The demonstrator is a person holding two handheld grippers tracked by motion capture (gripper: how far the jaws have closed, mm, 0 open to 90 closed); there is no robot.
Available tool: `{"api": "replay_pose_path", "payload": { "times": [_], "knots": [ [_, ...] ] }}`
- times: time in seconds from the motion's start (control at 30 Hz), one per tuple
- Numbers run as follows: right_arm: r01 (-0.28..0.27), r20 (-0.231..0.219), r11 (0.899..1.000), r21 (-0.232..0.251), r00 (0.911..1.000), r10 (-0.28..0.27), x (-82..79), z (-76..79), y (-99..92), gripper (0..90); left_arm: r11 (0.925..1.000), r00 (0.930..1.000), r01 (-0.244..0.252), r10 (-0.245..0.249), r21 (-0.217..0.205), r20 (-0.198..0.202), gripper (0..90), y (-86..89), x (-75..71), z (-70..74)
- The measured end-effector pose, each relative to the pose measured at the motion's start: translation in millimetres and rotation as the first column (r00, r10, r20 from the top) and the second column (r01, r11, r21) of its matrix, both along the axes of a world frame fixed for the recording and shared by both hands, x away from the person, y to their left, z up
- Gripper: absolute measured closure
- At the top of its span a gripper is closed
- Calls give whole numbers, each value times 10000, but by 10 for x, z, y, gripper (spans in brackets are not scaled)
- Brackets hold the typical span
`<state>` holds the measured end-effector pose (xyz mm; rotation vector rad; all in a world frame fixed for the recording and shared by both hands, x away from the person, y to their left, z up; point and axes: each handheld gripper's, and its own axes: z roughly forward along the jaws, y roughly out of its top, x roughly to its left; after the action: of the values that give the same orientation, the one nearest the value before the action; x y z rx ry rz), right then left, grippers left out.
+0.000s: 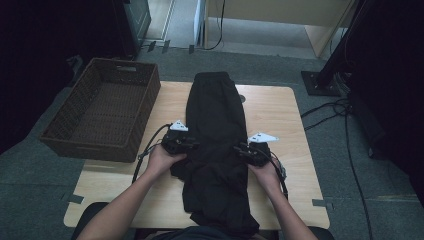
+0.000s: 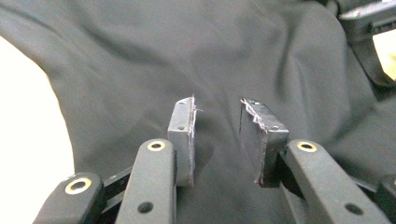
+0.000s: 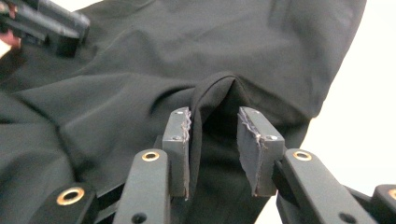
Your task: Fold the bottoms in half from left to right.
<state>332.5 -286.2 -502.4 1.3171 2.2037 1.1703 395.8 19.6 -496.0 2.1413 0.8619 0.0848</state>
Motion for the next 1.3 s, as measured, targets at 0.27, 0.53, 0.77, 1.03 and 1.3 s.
{"api": "replay_pose_path", "payload": {
  "times": [0.27,0.53,0.77,1.03,1.3],
  "knots": [
    [-188,147,9991,-389,9997,194,524,104,59,638,9983,9993,-341,349,473,-146,576,-46,412,31],
    [-67,-263,9990,-438,9996,56,876,80,86,608,9991,9995,-277,271,316,180,361,-92,564,-27],
    [-189,-522,9983,-551,9985,160,968,6,106,578,9995,9994,-257,261,183,-208,353,-74,612,-111],
    [-225,-489,9978,-629,9986,194,954,-121,166,587,9982,9996,-205,193,557,220,524,-64,611,-139],
    [-181,175,9966,-799,9997,195,806,-183,161,594,9992,9989,-218,204,338,431,696,-1,513,-177]
  ]
}}
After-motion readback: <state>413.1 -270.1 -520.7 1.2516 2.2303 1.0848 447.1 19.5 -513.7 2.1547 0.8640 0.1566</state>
